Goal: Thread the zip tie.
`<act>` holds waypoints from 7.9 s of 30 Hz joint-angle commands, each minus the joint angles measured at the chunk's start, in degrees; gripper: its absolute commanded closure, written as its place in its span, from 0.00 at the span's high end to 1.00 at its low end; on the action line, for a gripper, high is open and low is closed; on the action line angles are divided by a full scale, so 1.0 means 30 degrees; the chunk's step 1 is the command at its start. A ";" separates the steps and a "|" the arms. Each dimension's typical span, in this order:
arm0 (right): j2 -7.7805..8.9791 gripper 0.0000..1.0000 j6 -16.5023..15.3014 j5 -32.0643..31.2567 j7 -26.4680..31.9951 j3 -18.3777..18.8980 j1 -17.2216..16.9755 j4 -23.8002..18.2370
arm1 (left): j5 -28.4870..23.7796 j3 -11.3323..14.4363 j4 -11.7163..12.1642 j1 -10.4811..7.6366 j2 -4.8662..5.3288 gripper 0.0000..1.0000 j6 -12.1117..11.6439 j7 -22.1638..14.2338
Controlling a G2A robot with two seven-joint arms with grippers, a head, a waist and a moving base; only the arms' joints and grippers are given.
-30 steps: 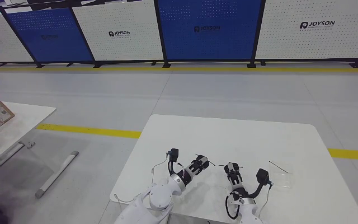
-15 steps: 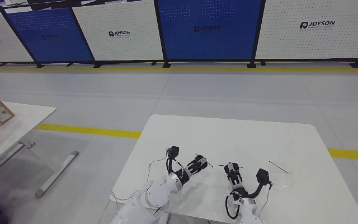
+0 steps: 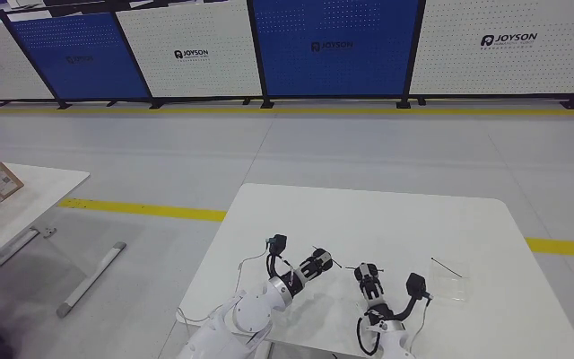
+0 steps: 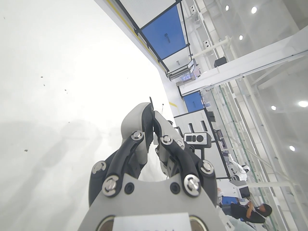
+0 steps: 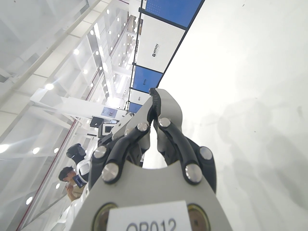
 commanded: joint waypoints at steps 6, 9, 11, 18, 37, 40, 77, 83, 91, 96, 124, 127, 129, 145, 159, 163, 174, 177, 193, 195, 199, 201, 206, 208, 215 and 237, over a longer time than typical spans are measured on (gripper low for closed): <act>0.0003 0.00 0.0075 0.0099 0.0204 0.0018 0.0013 0.0017 | 0.0000 0.0000 0.0000 0.0000 0.0000 0.00 0.0000 0.0000; -0.0003 0.00 0.0050 0.0184 0.0389 0.0003 0.0046 0.0025 | 0.0000 0.0000 0.0000 0.0000 0.0000 0.00 0.0000 0.0000; -0.0009 0.00 0.0056 0.0243 0.0499 -0.0013 0.0077 0.0055 | 0.0000 0.0000 0.0000 0.0000 0.0000 0.00 0.0000 0.0000; -0.0030 0.00 0.0115 0.0378 0.0715 -0.0036 0.0154 0.0114 | 0.0000 0.0000 0.0000 0.0000 0.0000 0.00 0.0000 0.0000; -0.0166 0.00 0.0533 0.0540 0.0949 -0.0342 0.0693 0.0575 | 0.0000 0.0000 0.0000 0.0000 0.0000 0.00 0.0000 0.0000; -0.0198 0.00 0.0365 0.0582 0.0905 -0.0440 0.0750 0.0671 | 0.0000 0.0000 0.0000 0.0000 0.0000 0.00 0.0000 0.0000; -0.0247 0.00 -0.0013 0.0736 0.0651 -0.0475 0.0815 0.0995 | -0.1537 0.0232 0.0005 0.0048 -0.0195 0.00 0.0023 0.0441; -0.0288 0.00 -0.0247 0.0808 0.0884 -0.0630 0.0937 0.1072 | -0.2809 0.0217 0.0151 -0.0004 -0.0267 0.00 0.0096 0.0010; -0.0330 0.00 -0.0606 0.0934 0.0563 -0.0574 0.0967 0.1315 | -0.3000 -0.0048 0.0226 -0.0011 -0.0252 0.00 0.0058 0.0048; -0.0327 0.00 -0.0645 0.1036 0.0249 -0.0392 0.0763 0.1052 | -0.3205 -0.0081 0.0226 -0.0043 -0.0255 0.00 0.0312 -0.0205; -0.0390 0.00 -0.0261 0.1096 0.0334 -0.0272 0.0682 0.0919 | -0.2149 0.0136 0.0104 0.0027 -0.0263 0.09 0.0189 -0.0291; -0.0397 0.00 -0.0196 0.1102 0.0370 -0.0260 0.0701 0.0906 | -0.2142 0.0125 0.0106 0.0017 -0.0263 0.09 0.0204 -0.0312; -0.0408 0.00 -0.0140 0.1135 0.0402 -0.0265 0.0734 0.0915 | -0.1989 0.0136 0.0109 -0.0007 -0.0253 0.13 0.0230 -0.0406; -0.0468 0.00 -0.0019 0.1149 0.0437 -0.0349 0.0750 0.0777 | -0.1364 0.0284 0.0038 0.0066 -0.0225 0.10 0.0408 -0.0562; -0.0504 0.00 0.0019 0.1003 0.0433 -0.0414 0.0721 0.0713 | -0.1138 0.0233 -0.0040 0.0180 -0.0210 0.00 0.0123 -0.0346; -0.0505 0.00 0.0162 0.0915 0.0615 -0.0461 0.0727 0.0680 | -0.1065 0.0229 -0.0122 0.0245 -0.0199 0.00 0.0071 -0.0364; -0.0496 0.00 0.0197 0.0931 0.1002 -0.0463 0.0696 0.0591 | -0.0759 0.0245 -0.0229 0.0336 -0.0169 0.00 0.0112 -0.0423; -0.0487 0.26 0.0279 0.1043 0.1213 -0.0417 0.0698 0.0620 | -0.0763 0.0277 -0.0186 0.0317 -0.0179 0.00 0.0229 -0.0388; -0.0420 0.22 -0.0661 0.0802 0.0685 -0.0178 0.0200 0.0277 | -0.0585 0.0524 0.0215 -0.0010 -0.0275 0.00 0.0765 -0.0011; -0.0409 0.18 -0.0775 0.0781 0.0631 -0.0137 0.0138 0.0270 | -0.0558 0.0553 0.0259 -0.0048 -0.0287 0.00 0.0805 0.0030; -0.0408 0.18 -0.0830 0.0746 0.0588 -0.0134 0.0117 0.0243 | -0.0520 0.0594 0.0299 -0.0086 -0.0305 0.00 0.0852 0.0090; -0.0411 0.22 -0.0819 0.0752 0.0587 -0.0150 0.0102 0.0174 | -0.0456 0.0613 0.0321 -0.0113 -0.0311 0.00 0.0915 0.0114; -0.0408 0.22 -0.0815 0.0679 0.0568 -0.0166 0.0061 0.0091 | -0.0418 0.0652 0.0323 -0.0140 -0.0333 0.00 0.1042 0.0224; -0.0408 0.22 -0.0802 0.0659 0.0563 -0.0168 0.0052 0.0073 | -0.0414 0.0652 0.0316 -0.0145 -0.0338 0.00 0.1059 0.0247; -0.0405 0.00 -0.0801 0.0608 0.0553 -0.0176 0.0016 0.0023 | -0.0358 0.0612 0.0284 -0.0118 -0.0335 0.00 0.1037 0.0238; -0.0424 0.00 -0.0333 0.0386 0.1086 -0.0391 0.0309 0.0279 | -0.0047 0.0534 -0.0049 0.0234 -0.0254 0.00 0.0200 -0.0158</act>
